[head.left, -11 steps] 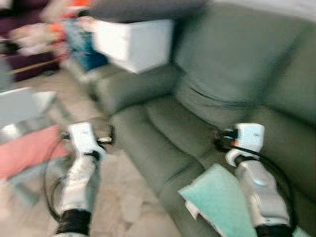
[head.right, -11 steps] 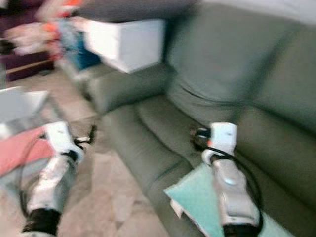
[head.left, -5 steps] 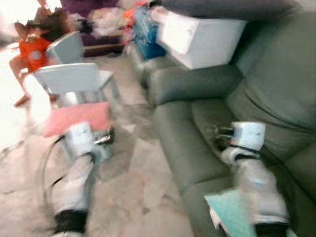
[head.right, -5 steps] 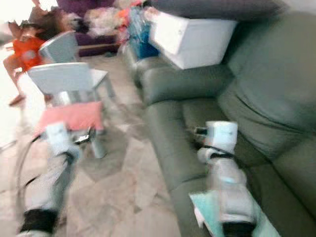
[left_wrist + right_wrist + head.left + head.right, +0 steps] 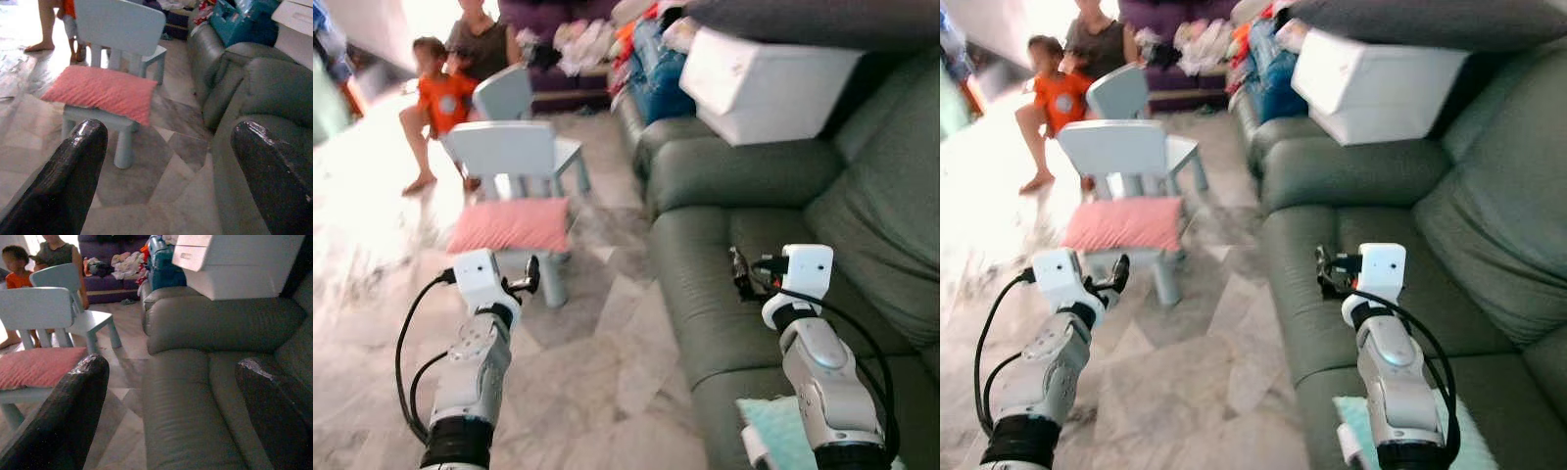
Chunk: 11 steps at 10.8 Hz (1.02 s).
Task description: Move the pillow to the sofa
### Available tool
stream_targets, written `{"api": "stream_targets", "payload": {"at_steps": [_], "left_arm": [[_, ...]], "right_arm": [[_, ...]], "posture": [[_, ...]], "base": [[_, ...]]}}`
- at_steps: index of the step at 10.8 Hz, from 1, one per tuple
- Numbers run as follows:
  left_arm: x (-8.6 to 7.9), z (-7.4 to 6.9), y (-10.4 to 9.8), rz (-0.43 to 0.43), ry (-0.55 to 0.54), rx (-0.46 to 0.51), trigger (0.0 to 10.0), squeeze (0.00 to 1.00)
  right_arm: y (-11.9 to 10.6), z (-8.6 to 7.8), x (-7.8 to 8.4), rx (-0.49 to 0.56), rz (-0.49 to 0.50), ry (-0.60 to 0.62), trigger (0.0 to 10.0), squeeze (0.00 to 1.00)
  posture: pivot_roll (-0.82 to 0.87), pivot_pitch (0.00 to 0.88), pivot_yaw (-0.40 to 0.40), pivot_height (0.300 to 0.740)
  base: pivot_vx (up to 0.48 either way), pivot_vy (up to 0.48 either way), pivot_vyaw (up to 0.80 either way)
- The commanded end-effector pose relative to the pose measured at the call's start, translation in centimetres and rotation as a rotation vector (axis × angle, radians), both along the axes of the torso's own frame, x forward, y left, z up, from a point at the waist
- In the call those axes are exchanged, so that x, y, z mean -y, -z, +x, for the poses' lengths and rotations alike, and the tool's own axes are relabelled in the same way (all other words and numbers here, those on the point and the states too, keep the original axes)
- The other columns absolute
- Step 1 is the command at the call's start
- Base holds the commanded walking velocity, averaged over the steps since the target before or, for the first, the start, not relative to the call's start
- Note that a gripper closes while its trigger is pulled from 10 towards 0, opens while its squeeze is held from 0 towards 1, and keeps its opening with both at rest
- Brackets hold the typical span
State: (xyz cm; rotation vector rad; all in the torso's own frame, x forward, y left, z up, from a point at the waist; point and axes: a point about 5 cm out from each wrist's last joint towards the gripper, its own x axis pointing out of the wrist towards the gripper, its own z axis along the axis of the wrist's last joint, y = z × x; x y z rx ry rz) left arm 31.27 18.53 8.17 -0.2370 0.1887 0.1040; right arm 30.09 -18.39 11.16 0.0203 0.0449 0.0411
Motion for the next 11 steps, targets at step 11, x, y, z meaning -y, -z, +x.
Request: {"api": "stream_targets", "payload": {"at_steps": [11], "left_arm": [[-0.47, -0.02, -0.08, 0.006, -0.015, -0.014, 10.0, 0.0]], "right_arm": [[-0.43, 0.33, -0.65, 0.016, 0.014, -0.026, 10.0, 0.0]], "posture": [[-0.15, 0.0, 0.018, 0.74]], "base": [[0.0, 0.477, 0.0]]}}
